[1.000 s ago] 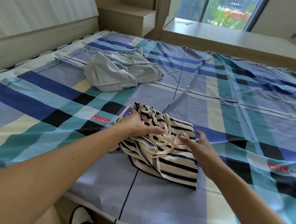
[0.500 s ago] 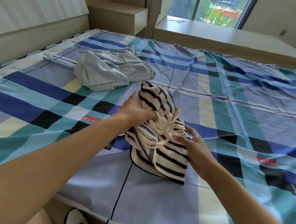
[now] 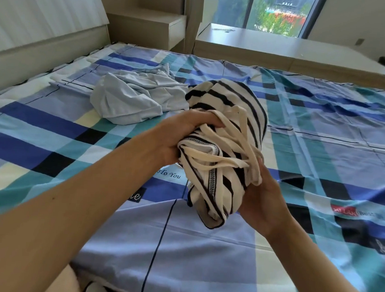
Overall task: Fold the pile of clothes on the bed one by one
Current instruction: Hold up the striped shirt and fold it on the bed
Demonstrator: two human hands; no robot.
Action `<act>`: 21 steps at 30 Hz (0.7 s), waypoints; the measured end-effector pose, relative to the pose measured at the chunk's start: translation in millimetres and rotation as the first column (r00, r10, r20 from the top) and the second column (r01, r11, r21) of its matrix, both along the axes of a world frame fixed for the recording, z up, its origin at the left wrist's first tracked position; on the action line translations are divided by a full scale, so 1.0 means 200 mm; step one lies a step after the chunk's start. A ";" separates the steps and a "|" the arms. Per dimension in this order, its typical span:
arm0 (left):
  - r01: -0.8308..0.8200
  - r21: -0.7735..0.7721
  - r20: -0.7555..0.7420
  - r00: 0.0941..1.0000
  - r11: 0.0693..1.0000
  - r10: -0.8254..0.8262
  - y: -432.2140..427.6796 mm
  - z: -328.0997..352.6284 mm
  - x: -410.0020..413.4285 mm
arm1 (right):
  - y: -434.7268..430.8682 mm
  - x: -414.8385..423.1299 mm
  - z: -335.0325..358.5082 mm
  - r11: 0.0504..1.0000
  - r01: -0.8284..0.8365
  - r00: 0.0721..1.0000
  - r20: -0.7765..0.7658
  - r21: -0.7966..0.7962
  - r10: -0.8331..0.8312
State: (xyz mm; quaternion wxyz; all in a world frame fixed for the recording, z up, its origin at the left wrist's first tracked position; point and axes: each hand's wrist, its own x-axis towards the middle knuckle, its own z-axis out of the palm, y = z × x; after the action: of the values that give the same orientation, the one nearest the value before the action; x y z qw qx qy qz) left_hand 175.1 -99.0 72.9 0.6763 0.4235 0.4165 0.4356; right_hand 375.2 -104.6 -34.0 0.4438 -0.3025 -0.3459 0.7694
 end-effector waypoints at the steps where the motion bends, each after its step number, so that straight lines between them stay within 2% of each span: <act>1: 0.006 -0.018 0.024 1.000 1.000 -0.005 0.00 0.00 0.00 | 0.00 0.01 0.01 1.000 0.009 1.000 -0.003 0.000 -0.009; 7: 0.020 -0.058 0.061 0.998 0.998 -0.016 0.03 -0.03 0.08 | 0.01 0.20 0.12 0.996 0.068 0.995 0.076 0.056 -0.072; 10: 0.076 -0.031 0.073 0.995 0.997 -0.074 0.03 0.00 0.24 | -0.02 0.36 0.26 0.986 0.130 0.980 0.138 0.108 -0.144; 15: 0.235 0.072 0.131 0.961 0.969 -0.242 0.07 0.21 0.71 | -0.06 0.84 0.62 0.950 0.249 0.929 0.232 0.187 -0.289; 18: 0.341 0.166 0.218 0.903 0.925 -0.371 0.10 0.39 1.09 | -0.11 1.19 0.89 0.914 0.271 0.902 0.253 0.302 -0.351; 21: 0.454 0.236 0.293 0.810 0.859 -0.508 0.12 0.60 1.53 | -0.19 1.60 1.18 0.847 0.319 0.819 0.327 0.425 -0.472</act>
State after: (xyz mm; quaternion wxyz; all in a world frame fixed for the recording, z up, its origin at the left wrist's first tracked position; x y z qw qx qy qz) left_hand 481.6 -75.1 192.7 0.7918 0.4835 0.1350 0.3480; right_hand 695.9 -142.3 201.2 0.5579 -0.4422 -0.4928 0.5003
